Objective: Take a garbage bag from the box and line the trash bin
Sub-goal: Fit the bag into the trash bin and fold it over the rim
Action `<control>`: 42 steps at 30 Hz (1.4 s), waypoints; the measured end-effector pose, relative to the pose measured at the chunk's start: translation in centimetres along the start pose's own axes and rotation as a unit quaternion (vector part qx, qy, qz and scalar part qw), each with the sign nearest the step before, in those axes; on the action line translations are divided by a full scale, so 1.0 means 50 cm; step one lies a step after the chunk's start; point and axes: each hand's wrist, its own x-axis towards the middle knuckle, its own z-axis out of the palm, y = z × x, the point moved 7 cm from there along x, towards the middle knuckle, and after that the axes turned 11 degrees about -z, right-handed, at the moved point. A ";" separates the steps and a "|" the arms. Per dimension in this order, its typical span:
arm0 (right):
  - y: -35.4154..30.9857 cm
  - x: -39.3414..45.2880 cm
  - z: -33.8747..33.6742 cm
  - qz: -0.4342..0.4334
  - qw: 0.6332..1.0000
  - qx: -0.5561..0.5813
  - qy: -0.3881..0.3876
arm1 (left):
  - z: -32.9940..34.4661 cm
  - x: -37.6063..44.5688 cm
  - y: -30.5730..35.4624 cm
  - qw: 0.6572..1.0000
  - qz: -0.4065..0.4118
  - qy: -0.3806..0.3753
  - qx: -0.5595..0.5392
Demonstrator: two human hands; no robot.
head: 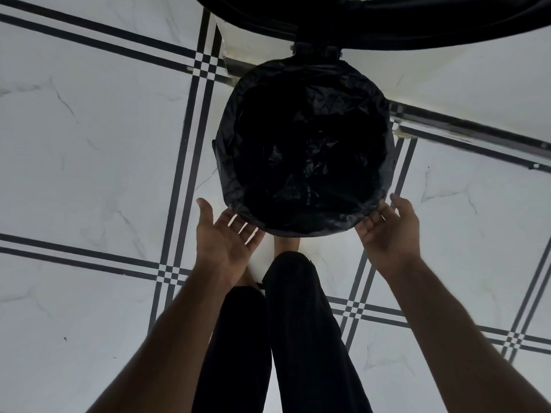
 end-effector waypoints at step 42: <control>-0.206 0.100 0.211 -0.246 0.860 -0.447 -0.029 | 0.073 -0.068 0.231 0.796 0.330 0.341 0.376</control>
